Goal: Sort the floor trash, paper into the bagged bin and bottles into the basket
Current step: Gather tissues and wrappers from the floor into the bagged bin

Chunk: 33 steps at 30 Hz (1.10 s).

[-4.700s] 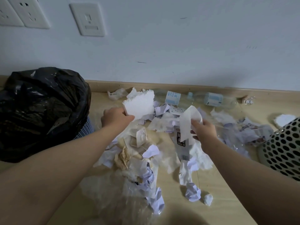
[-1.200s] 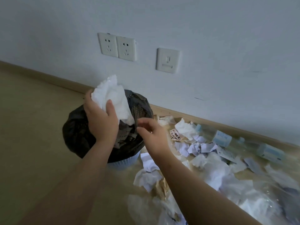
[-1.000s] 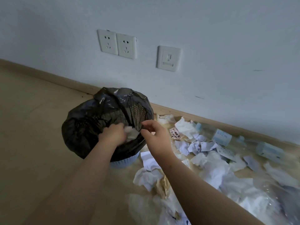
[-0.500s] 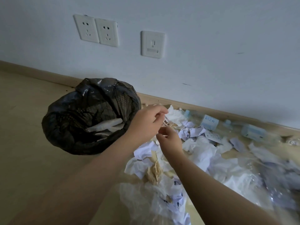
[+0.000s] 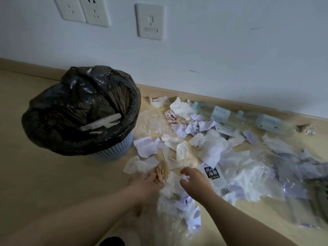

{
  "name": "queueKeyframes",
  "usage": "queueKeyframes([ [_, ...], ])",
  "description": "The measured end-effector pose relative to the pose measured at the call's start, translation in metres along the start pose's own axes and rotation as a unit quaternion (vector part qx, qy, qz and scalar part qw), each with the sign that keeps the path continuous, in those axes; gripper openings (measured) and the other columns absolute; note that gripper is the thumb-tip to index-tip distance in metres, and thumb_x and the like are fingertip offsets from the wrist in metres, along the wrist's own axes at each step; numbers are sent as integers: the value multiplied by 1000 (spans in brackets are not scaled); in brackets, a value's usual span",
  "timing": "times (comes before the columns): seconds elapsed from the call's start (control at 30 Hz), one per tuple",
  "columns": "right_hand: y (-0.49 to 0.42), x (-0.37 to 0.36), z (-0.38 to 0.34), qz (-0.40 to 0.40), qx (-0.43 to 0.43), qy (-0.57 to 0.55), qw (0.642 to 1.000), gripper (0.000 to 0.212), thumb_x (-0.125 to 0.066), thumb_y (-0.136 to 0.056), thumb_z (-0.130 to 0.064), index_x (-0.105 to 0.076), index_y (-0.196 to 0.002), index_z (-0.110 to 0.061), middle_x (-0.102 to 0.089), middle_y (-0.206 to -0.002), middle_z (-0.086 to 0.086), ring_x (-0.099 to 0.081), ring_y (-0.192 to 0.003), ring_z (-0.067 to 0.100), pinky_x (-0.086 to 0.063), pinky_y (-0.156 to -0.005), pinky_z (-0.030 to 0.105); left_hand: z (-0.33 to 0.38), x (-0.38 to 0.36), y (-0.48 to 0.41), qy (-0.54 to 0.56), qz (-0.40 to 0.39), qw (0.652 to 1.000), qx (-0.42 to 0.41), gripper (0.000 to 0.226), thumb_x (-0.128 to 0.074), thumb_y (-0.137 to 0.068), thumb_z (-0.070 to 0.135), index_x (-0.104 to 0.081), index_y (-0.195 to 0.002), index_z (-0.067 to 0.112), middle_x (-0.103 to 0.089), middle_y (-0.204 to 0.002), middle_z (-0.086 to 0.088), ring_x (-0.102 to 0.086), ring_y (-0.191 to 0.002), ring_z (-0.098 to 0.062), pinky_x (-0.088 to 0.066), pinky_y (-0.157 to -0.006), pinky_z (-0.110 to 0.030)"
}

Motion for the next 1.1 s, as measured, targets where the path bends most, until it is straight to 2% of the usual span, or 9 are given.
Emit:
queueKeyframes([
  [0.17, -3, 27, -8, -37, 90, 142, 985, 41, -49, -90, -28, -47, -130, -25, -50, -132, 0, -50, -116, 20, -42, -92, 31, -30, 20, 1, 182, 174, 966, 54, 51, -39, -96, 18, -29, -145, 27, -26, -148, -7, -45, -123, -33, -40, -97, -42],
  [0.4, -6, 103, 18, -10, 36, 174, 984, 39, -50, -92, -31, -46, -130, -25, -50, -132, 2, -52, -115, 20, -43, -93, 30, -22, 95, -14, 231, 250, 939, 45, 73, -40, -89, 8, -5, -145, 38, -25, -146, 0, -51, -113, -28, -46, -77, -35],
  [0.5, -4, 131, 24, 7, 16, 32, 999, 51, -58, -87, -44, -44, -132, -24, -52, -130, 4, -52, -104, 16, -42, -87, 27, -5, 139, -14, 302, 253, 918, 41, 53, -40, -90, 10, -32, -138, 30, -46, -132, -6, -53, -111, -28, -46, -78, -34],
  [0.57, 1, 138, 25, -16, -16, -158, 987, 81, -66, -71, -56, -32, -140, -30, -43, -137, 4, -50, -105, 18, -44, -78, 27, 11, 166, -12, 438, 259, 860, 31, 27, -43, -91, 12, -52, -115, 19, -57, -105, -11, -58, -91, -27, -44, -69, -29],
  [0.63, 7, 136, 20, -43, -35, -264, 963, 100, -73, -60, -55, -19, -143, -40, -33, -145, 2, -48, -111, 22, -47, -68, 27, 29, 184, -10, 612, 230, 756, 8, 19, -47, -88, 4, -54, -102, 14, -52, -86, -10, -52, -70, -21, -44, -56, -25],
  [0.77, 4, 127, 22, -1, -44, -373, 927, 74, -75, -77, -26, -31, -136, -36, -54, -108, -9, -58, -82, 11, -49, -56, 24, 61, 210, -1, 779, 113, 617, -28, 20, -45, -89, -4, -56, -91, 13, -51, -80, -7, -50, -66, -15, -47, -41, -20],
  [0.87, -1, 138, 28, 76, -54, -412, 906, 16, -68, -83, -17, -58, -96, -19, -61, -74, -2, -55, -53, 6, -43, -43, 17, 62, 234, 6, 775, 92, 619, -93, 21, -45, -90, -2, -56, -85, 16, -52, -81, -5, -52, -68, -16, -50, -59, -26],
  [0.93, -3, 147, 39, 129, -88, -411, 898, 10, -66, -84, -18, -56, -84, -18, -57, -68, 2, -52, -52, 12, -45, -47, 22, 48, 244, 7, 747, 112, 649, -93, 16, -48, -90, 3, -55, -83, 16, -55, -77, -3, -55, -67, -16, -49, -68, -29],
  [1.1, 3, 153, 69, 188, -176, -399, 880, 17, -60, -87, -21, -55, -96, -8, -52, -68, 7, -48, -57, 20, -43, -57, 30, -19, 248, -8, 458, 291, 826, 156, 9, -41, -92, 7, -49, -87, 8, -46, -74, -4, -48, -66, -16, -41, -62, -23],
])
Point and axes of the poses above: each hand's wrist, its own y-axis away from the middle knuckle, its own x-axis out of the back of the hand, z = x × y, the point moved 6 cm from there along -y, towards the middle knuckle
